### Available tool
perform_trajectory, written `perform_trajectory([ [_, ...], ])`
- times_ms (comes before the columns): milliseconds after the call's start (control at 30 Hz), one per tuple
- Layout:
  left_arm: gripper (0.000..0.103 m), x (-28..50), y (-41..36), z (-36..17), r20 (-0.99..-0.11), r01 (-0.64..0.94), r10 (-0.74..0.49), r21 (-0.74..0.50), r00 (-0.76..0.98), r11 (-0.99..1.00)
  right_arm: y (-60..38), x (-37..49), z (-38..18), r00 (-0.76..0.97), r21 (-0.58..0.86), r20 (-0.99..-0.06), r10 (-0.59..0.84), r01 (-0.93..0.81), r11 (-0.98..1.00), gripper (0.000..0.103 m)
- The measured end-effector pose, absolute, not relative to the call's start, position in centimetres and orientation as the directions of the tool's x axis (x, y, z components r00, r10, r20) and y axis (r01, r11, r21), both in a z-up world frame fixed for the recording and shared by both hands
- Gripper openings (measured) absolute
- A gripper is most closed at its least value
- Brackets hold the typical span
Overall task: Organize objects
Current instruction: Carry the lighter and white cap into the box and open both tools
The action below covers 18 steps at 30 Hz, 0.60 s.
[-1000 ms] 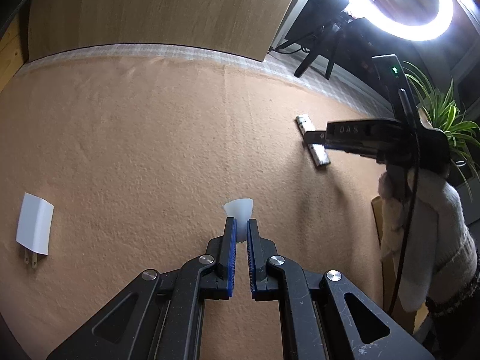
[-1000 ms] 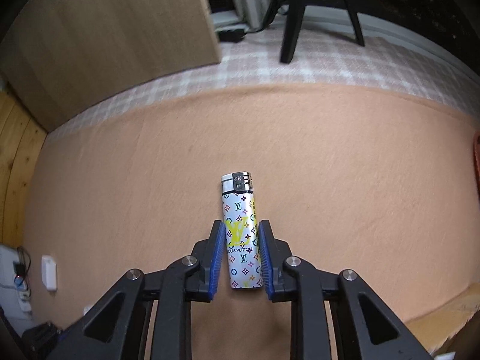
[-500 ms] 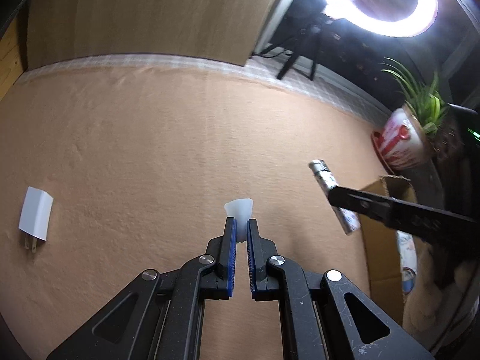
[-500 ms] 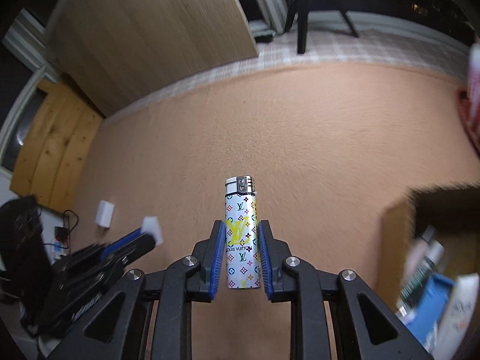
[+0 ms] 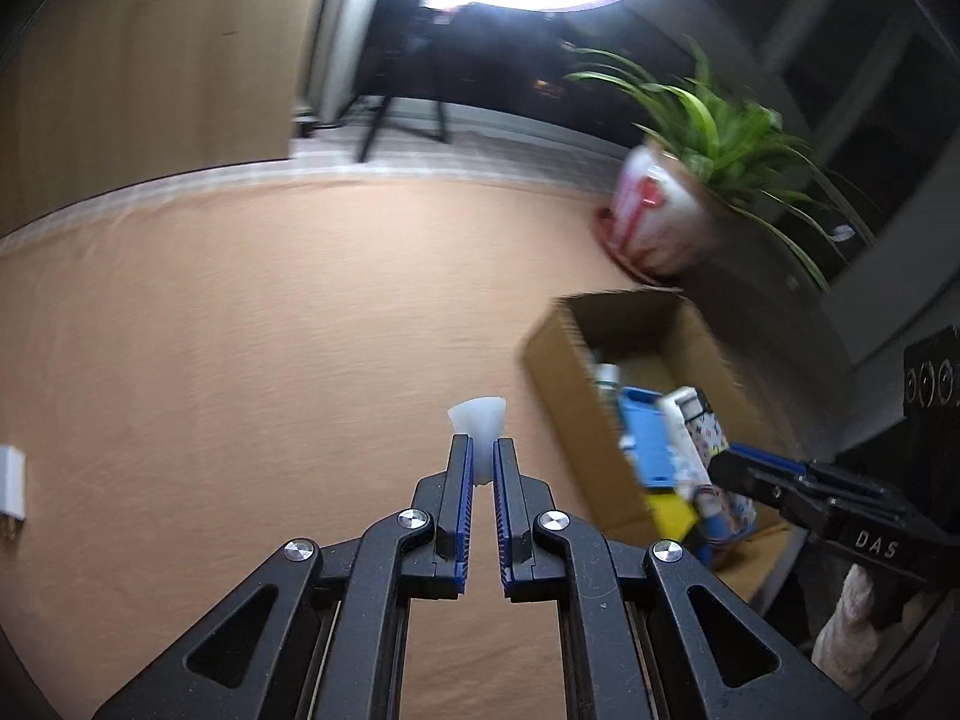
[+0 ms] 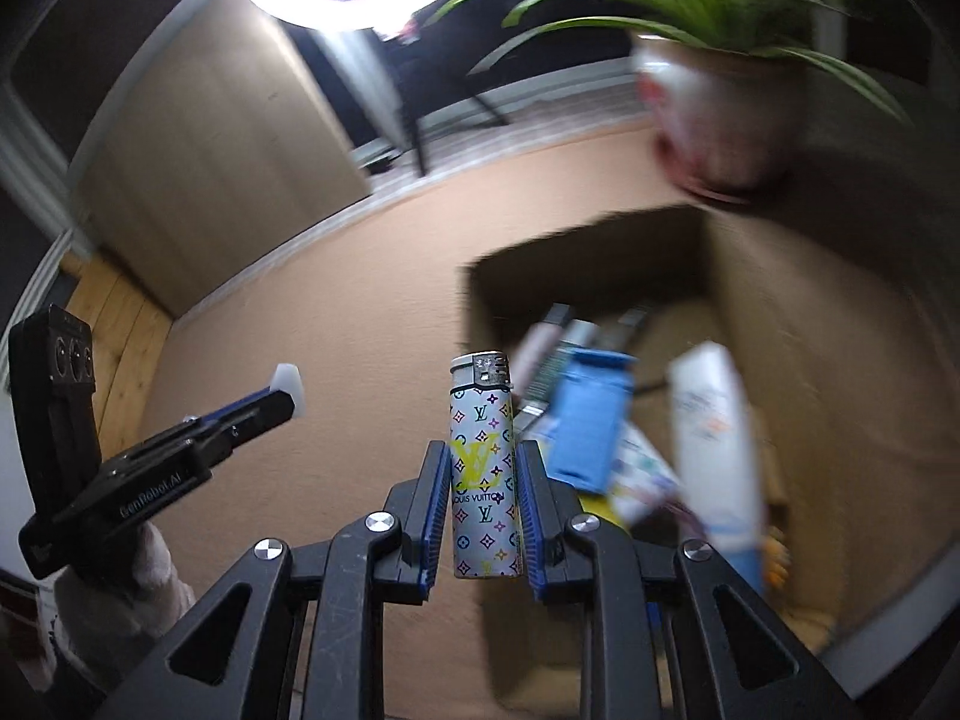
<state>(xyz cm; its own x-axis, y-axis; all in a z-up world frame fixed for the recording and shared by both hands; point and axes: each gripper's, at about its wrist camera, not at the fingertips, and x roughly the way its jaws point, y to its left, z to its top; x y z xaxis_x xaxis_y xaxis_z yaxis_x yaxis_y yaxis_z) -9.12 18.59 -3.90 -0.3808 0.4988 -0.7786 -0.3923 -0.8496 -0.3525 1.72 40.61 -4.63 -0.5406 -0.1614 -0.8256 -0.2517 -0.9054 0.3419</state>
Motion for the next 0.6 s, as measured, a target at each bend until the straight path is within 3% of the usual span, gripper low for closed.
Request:
perform_trajectory([
  [467, 0.007, -10.5, 30.8, -3.2, -0.779, -0.560, 0.547, -0.317, -0.307, -0.766, 46.4, 6.6, -4.8, -0.542, 0.310, -0.838, -0.057, -0.387, -0.868, 0.020],
  [567, 0.019, -11.3, 32.0, -3.6, -0.780, -0.556, 0.542, -0.312, -0.313, -0.770, 46.9, 6.8, -4.8, -0.554, 0.322, -0.831, -0.061, -0.388, -0.864, 0.021],
  [600, 0.035, -11.6, 32.1, -3.8, -0.780, -0.550, 0.541, -0.315, -0.315, -0.774, 47.1, 7.0, -4.7, -0.559, 0.330, -0.827, -0.066, -0.386, -0.861, 0.026],
])
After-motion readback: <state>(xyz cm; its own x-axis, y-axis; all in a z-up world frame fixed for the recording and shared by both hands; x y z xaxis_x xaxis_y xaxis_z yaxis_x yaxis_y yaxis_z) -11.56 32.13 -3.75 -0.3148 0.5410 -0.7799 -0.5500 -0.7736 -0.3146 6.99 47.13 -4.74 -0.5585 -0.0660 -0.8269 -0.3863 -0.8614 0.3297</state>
